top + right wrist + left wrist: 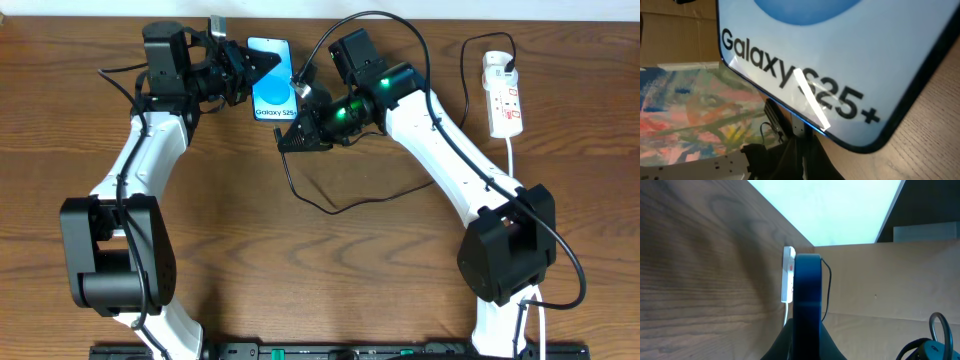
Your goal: Plug charger to phone and switch on socket
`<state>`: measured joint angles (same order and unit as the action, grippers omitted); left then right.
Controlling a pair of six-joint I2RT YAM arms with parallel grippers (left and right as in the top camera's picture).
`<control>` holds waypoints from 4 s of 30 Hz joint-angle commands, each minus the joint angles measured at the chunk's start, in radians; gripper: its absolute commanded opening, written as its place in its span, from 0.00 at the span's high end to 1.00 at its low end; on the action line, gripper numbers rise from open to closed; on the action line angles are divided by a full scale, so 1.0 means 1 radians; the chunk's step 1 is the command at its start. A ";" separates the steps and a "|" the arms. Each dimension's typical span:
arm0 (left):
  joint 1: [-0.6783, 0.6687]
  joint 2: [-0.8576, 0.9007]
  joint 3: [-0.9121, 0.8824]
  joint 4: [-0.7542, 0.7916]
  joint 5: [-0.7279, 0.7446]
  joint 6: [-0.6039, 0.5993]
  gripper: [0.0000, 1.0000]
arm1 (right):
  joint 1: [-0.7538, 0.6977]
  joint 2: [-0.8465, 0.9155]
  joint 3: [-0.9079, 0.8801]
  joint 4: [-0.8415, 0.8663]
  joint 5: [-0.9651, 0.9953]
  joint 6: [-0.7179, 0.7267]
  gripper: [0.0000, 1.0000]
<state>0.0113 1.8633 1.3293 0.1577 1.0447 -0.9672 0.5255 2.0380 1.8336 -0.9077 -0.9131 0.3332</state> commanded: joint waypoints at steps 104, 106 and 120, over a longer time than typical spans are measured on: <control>-0.002 -0.004 0.012 0.008 -0.009 -0.013 0.93 | 0.005 -0.023 0.008 -0.018 0.026 -0.016 0.99; -0.002 -0.004 0.012 0.008 -0.008 -0.013 0.93 | 0.005 -0.023 0.008 -0.018 0.033 -0.016 0.99; -0.002 -0.004 0.012 0.008 -0.007 -0.013 0.93 | 0.006 -0.023 0.007 -0.016 0.047 -0.016 0.99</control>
<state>0.0113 1.8633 1.3293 0.1574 1.0153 -0.9714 0.5236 2.0010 1.8336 -0.9226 -0.8616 0.3187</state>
